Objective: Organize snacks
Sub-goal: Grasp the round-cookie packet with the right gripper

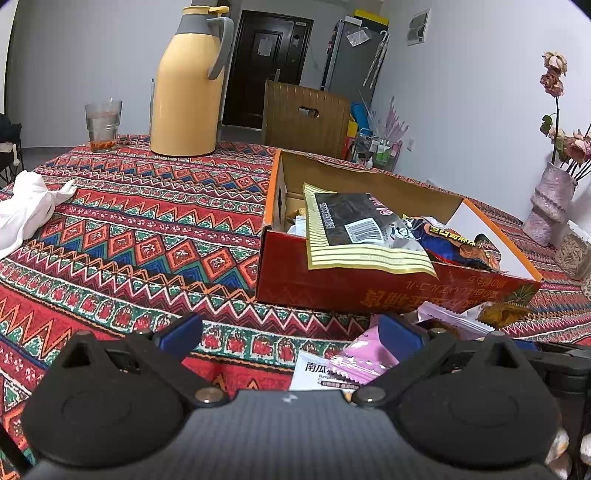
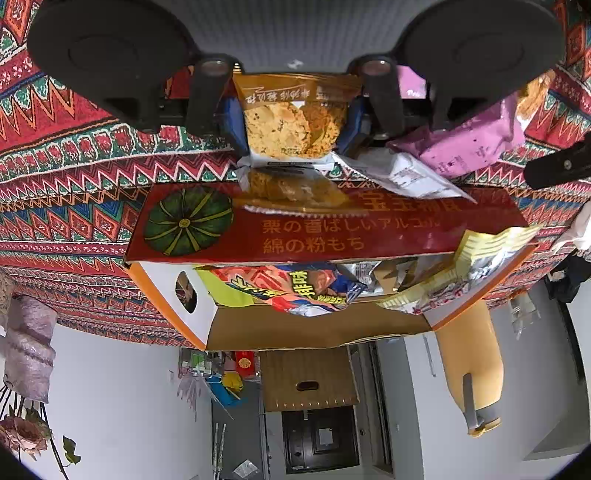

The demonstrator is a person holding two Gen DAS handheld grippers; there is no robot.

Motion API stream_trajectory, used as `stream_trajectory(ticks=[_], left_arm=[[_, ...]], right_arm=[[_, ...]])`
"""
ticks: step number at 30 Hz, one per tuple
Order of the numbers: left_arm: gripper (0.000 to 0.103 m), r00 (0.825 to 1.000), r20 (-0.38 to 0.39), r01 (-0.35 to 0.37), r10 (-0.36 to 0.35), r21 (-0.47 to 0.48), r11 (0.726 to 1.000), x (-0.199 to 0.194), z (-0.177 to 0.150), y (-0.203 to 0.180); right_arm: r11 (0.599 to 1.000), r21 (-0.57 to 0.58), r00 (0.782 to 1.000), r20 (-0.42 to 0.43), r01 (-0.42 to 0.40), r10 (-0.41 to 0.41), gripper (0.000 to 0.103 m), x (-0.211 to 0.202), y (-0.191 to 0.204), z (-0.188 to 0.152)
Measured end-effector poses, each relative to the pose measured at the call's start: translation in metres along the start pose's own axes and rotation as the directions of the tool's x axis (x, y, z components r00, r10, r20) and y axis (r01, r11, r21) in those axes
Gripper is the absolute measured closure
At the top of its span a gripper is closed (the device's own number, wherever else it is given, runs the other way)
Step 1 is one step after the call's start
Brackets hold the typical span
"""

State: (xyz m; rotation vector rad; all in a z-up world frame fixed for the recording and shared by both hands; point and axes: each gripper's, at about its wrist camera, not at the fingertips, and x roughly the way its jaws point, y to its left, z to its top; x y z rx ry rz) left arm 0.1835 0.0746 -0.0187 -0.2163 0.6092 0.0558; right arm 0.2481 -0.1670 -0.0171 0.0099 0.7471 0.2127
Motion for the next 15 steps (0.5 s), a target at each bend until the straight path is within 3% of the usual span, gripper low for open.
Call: stream_trajectory(ticks=[15], left_arm=[[0.000,0.999,-0.021,-0.038,0.038,-0.028,0.999,0.001,0.002,0.003]], right_arm=[[1.000,0.002,0.994,0.102,-0.028,0.028,0.057,-0.049,-0.010,-0.019]])
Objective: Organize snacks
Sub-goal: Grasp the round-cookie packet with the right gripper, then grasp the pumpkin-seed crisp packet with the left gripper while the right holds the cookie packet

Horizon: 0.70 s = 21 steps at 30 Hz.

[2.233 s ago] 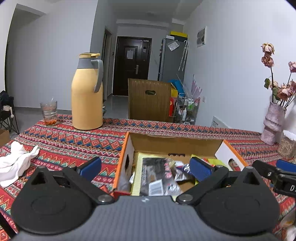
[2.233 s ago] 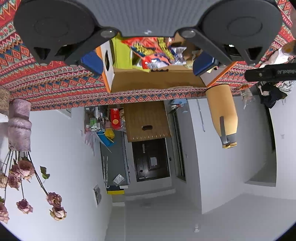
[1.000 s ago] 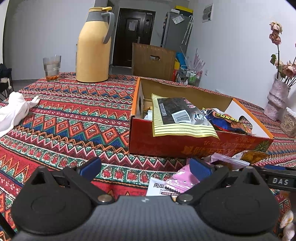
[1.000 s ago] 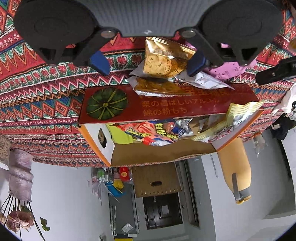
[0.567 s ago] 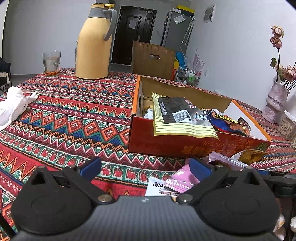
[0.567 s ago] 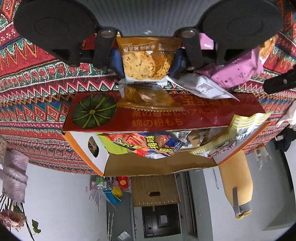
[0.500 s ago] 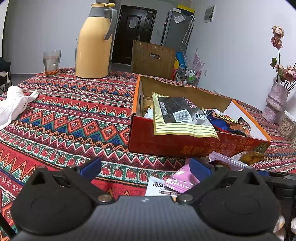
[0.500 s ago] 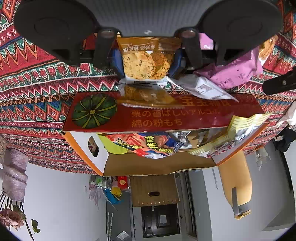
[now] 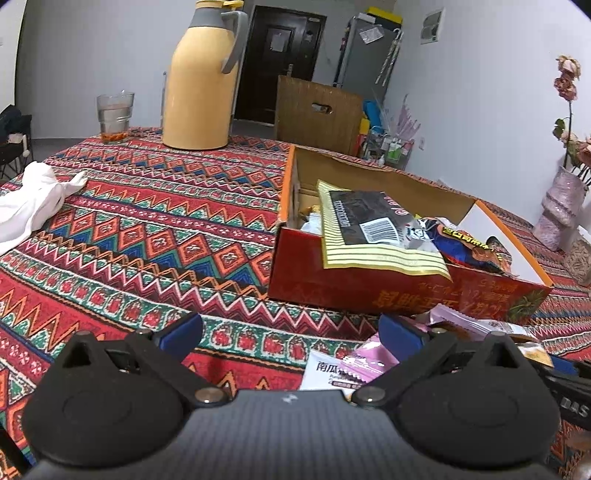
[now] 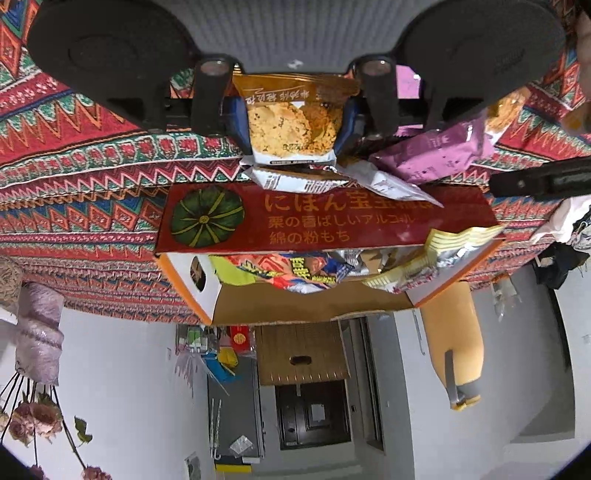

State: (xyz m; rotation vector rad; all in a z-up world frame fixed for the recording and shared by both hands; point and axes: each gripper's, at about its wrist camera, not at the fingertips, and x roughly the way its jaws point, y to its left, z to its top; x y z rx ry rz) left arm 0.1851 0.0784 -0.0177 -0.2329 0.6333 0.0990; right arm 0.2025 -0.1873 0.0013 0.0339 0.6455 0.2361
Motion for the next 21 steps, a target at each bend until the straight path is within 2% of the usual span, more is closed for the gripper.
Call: stream_trajectory(ticks=[8,13,21], left_arm=[[0.000,0.999,-0.021,-0.038,0.039,0.035,0.999,-0.018,-0.002,0.003],[0.000,0.995,-0.073,-0.068,0.072,0.058,0.996,-0.021,-0.014,0.008],[0.000,0.990,-0.135,-0.026,0.040,0.106,0.994,-0.018,-0.028,-0.009]], right_arm=[[0.999,0.043,0.999,0.043,0.007,-0.009,0.057,-0.026,-0.018,-0.011],[0.997,0.071,0.998,0.061,0.002,-0.006,0.057,-0.035,-0.029,-0.018],[0.994,0.105,0.997,0.075,-0.016,0.008,0.057,-0.043,-0.040,-0.028]])
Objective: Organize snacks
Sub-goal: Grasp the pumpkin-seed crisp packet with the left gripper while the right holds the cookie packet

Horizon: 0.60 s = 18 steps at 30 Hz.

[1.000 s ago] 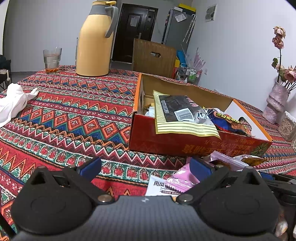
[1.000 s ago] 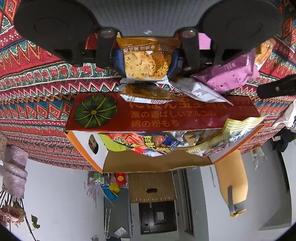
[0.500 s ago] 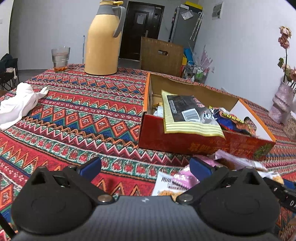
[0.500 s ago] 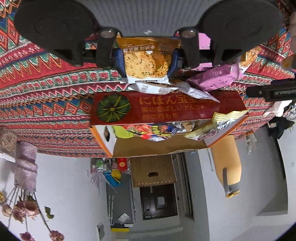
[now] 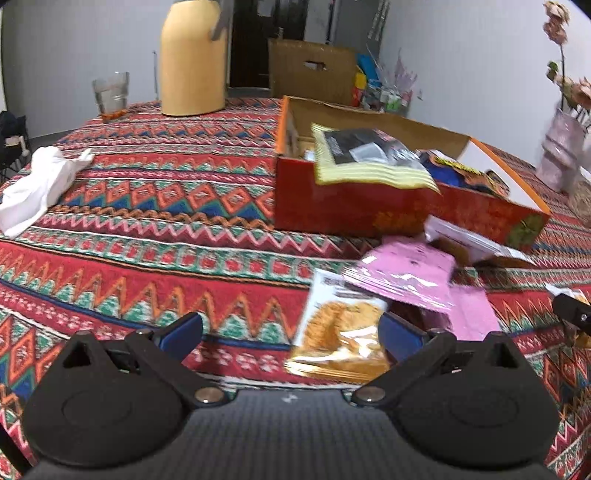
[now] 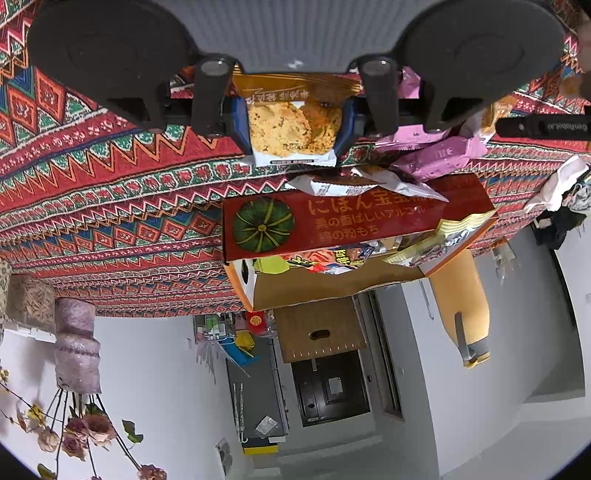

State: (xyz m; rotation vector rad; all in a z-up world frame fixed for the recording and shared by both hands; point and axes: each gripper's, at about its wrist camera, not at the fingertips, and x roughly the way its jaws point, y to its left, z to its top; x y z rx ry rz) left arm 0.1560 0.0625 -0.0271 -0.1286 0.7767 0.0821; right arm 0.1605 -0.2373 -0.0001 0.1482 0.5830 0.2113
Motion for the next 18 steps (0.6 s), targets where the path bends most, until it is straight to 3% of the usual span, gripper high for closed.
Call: stream_trajectory(ticks=[14,18], left_arm=[[0.000,0.998,-0.056,-0.019,0.021,0.035,0.999,0.027,0.008,-0.034],[0.010,0.999,-0.046,-0.024,0.027,0.058,0.998,0.030,0.008,-0.039]], right_arm=[[0.999,0.044,1.000,0.017,-0.021,0.021,0.057,-0.005,-0.015,-0.005],[0.999,0.045,1.000,0.016,-0.028,0.027,0.057,-0.004,-0.015,-0.005]])
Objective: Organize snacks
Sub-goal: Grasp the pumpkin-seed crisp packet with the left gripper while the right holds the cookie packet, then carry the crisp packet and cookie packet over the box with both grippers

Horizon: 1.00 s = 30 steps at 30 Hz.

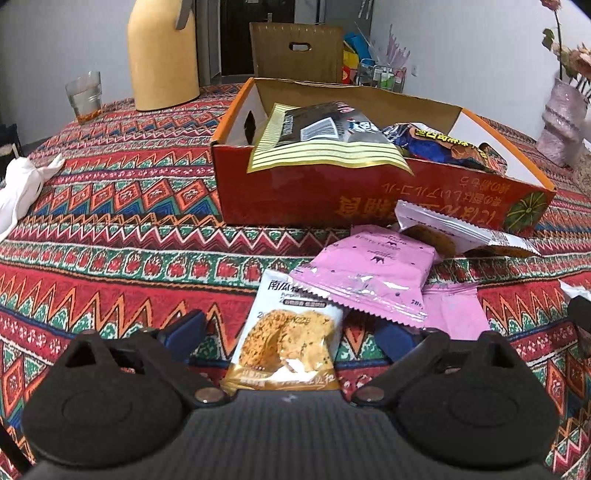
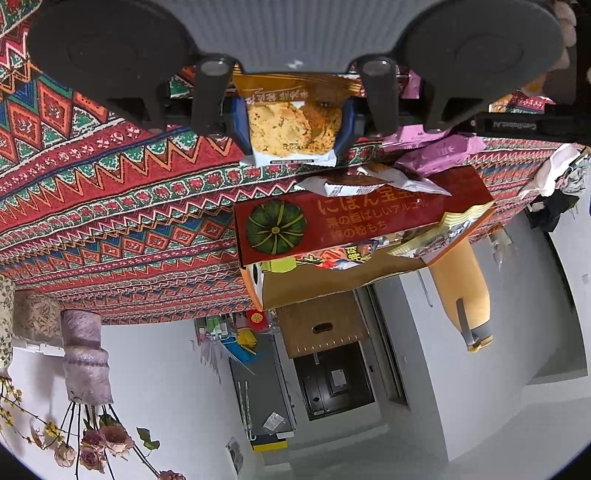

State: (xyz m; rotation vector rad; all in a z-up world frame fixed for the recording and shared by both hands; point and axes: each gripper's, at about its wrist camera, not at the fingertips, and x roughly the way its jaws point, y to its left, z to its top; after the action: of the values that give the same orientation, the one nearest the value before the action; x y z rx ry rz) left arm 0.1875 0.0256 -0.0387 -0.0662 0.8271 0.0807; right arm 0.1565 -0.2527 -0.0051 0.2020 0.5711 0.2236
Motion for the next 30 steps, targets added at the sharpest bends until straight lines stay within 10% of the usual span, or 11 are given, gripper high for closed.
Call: stream_trajectory(ticks=[6,30], left_arm=[[0.050,0.999,0.037,0.027,-0.028,0.028,0.999,-0.008,-0.003,0.000],[0.058,0.986,0.167,0.024,-0.020,-0.026,0.999,-0.064,-0.015,0.032]], right_arm=[[1.000,0.000,1.000,0.001,-0.002,0.002,0.057,-0.001,0.001,-0.001],[0.999,-0.035,0.999,0.045,-0.015,0.017,0.057,-0.022,0.014,0.003]])
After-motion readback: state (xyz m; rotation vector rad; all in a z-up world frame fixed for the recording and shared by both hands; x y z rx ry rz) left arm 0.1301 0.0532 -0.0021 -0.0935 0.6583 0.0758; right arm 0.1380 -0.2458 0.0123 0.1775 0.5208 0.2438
